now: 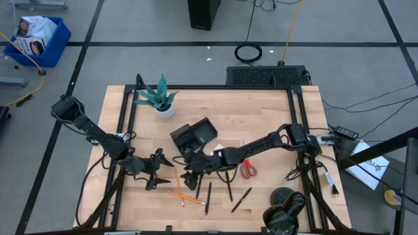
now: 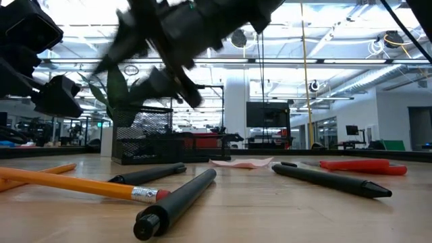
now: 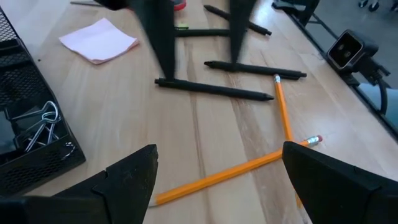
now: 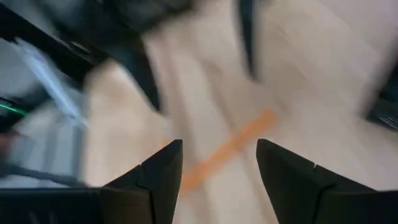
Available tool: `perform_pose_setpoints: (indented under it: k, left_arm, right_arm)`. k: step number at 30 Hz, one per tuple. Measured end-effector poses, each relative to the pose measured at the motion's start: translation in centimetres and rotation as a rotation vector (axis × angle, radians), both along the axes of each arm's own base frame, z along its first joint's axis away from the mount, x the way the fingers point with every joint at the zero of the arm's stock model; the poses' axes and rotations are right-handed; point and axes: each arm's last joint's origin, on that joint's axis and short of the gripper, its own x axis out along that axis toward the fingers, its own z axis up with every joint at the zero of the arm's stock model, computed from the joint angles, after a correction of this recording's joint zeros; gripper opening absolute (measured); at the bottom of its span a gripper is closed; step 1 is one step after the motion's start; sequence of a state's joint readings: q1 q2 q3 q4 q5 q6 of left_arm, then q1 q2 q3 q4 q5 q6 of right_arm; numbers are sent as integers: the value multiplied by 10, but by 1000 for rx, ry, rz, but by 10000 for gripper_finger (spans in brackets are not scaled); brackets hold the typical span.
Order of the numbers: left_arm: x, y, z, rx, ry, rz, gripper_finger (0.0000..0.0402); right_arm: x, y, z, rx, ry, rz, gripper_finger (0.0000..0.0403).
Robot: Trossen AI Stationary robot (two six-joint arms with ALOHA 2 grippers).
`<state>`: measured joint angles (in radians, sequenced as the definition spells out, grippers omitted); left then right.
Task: Pick and place office supplies into organizer
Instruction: Put the orange pencil into the black desk organizer
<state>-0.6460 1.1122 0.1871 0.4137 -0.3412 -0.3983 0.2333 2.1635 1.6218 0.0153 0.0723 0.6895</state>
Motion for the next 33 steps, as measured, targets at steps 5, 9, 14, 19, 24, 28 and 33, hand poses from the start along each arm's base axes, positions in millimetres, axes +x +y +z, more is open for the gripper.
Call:
perform_pose_setpoints:
  k: [5, 9, 14, 19, 24, 28, 33]
  left_arm:
    - [0, 0, 1, -15, -4, 5, 349]
    - [0, 0, 1, -26, -1, 11, 349]
    - [0, 0, 1, -29, 1, 13, 349]
    - [0, 0, 1, -24, -1, 18, 349]
    - [0, 1, 1, -16, -8, 36, 349]
    - [1, 1, 1, -10, -9, 37, 349]
    - [1, 1, 1, 14, -19, 46, 349]
  right_arm:
    - [4, 24, 19, 131, -190, 58, 198]
    - [-3, 42, 17, 152, -157, 99, 197]
    - [-20, 85, 16, 38, -174, 49, 192]
    - [-34, 110, 14, -165, -202, -42, 185]
    - [-46, 124, 9, -254, -161, -21, 176]
    - [-48, 128, 3, -310, -144, 14, 169]
    - [-44, 127, -21, -336, -92, 42, 162]
